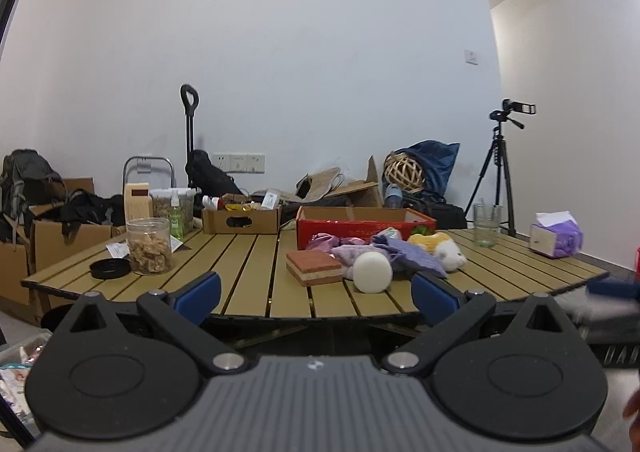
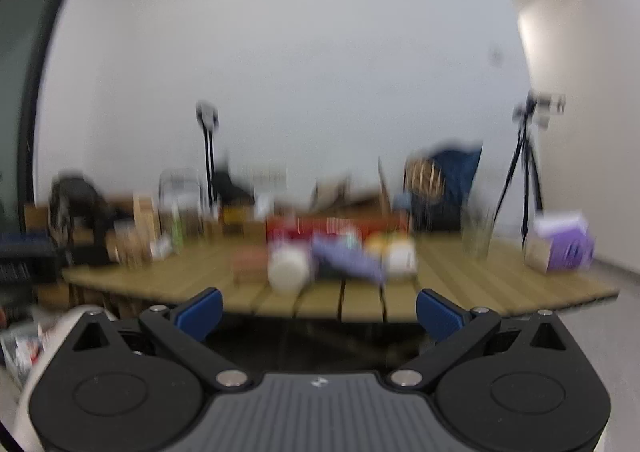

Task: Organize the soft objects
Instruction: 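Reach the right gripper to the white-and-yellow plush toy and grasp it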

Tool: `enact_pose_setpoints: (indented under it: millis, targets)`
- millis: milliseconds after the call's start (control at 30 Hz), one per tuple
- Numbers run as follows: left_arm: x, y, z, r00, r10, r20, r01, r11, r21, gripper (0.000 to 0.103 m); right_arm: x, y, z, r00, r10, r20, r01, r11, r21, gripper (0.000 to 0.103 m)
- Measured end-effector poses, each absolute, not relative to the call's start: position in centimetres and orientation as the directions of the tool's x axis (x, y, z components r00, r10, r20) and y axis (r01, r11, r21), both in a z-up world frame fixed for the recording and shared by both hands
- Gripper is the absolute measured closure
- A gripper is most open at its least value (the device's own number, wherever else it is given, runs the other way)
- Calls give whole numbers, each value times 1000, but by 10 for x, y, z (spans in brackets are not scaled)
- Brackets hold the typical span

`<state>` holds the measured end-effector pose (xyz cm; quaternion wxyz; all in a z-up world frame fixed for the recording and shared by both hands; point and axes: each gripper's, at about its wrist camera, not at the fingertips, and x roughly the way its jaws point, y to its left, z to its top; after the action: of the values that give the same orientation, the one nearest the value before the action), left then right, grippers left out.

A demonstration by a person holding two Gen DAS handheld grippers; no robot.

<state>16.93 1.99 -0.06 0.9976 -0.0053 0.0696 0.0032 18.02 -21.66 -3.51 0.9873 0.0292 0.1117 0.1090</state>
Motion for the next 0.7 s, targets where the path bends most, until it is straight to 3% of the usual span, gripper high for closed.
enact_pose_setpoints:
  millis: [233,433,567,633,700]
  targets:
    - [273,20,-8,982,-12,-187,9,1000,-16,0,277,-221,-51,929,254,-268,-227,966,126,0]
    - [358,5,1,967,-128,-219,117,991,-62,2,370,-242,-44,940,207,-270,-167,972,164,9]
    - [416,-12,12,954,-171,-247,158,985,-72,11,428,-255,-41,937,173,-303,-133,980,147,16]
    - [448,-22,18,945,-195,-262,181,980,-77,22,458,-259,-42,932,154,-327,-117,984,131,18]
    - [478,-35,22,929,-234,-286,220,972,-81,27,485,-263,-45,924,140,-355,-104,987,120,26]
